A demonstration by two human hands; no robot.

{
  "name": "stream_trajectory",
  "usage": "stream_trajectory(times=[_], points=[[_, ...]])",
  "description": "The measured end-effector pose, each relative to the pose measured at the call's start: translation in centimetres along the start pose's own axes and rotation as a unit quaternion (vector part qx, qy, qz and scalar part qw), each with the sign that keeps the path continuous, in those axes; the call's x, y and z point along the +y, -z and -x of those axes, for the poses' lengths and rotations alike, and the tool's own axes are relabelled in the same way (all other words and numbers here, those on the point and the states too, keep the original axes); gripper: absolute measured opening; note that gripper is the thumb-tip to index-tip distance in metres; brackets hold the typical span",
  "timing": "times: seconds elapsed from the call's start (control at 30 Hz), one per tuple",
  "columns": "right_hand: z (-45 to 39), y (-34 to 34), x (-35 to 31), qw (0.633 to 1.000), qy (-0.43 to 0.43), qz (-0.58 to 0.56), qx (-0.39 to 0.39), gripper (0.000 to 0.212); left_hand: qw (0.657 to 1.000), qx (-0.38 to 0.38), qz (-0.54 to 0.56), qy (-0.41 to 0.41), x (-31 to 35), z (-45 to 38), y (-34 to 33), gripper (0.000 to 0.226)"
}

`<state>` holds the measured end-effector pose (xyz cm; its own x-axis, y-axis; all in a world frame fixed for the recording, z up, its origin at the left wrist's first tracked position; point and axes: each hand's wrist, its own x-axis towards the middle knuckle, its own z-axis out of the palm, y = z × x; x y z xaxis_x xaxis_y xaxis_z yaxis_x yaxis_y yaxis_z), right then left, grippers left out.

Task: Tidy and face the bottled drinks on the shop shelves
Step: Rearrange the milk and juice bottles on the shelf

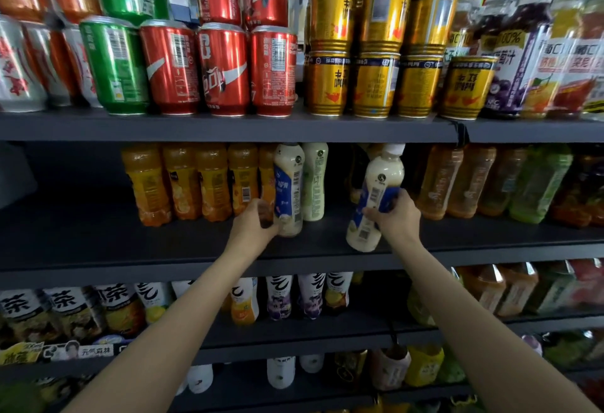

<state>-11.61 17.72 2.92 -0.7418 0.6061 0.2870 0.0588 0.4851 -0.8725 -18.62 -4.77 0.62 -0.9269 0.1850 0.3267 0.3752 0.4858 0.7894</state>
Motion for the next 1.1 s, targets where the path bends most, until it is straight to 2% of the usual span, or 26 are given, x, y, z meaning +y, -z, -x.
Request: stream_trajectory(times=[0.13,0.3,0.47,0.8,0.97,1.1], points=[[-2.6,-2.3,0.3,1.0,0.011,0.022,-0.013,0.049,0.999,0.006,-0.009,0.031,0.6,-2.0,-1.4,0.059],[-3.8,-4.7,2.2,0.998,0.047,0.031,0.004,0.047,1.0,0.011,-0.002,0.015,0.6,-3.9,-3.2,0.053],[-2.6,-5.9,4.7,0.992,0.049,0.117,0.014,0.057,0.999,0.032,-0.025,0.006,-1.0,-4.4,-3.8,0.052],[-9.3,-11.8,2.7,0.97,0.031,0.241,-0.02,0.035,0.999,0.021,-0.027,0.001,-1.8,-5.0,-3.3,0.05],[-11.6,-13.0,2.5,0.975,-0.017,0.219,-0.026,0.032,1.0,0.017,-0.012,0.0,-2.0,-5.2,-3.2,0.047],[-10.3,-12.7,2.6,0.989,-0.04,0.138,-0.023,0.028,1.0,0.018,-0.002,0.0,-1.9,-5.0,-3.3,0.045]])
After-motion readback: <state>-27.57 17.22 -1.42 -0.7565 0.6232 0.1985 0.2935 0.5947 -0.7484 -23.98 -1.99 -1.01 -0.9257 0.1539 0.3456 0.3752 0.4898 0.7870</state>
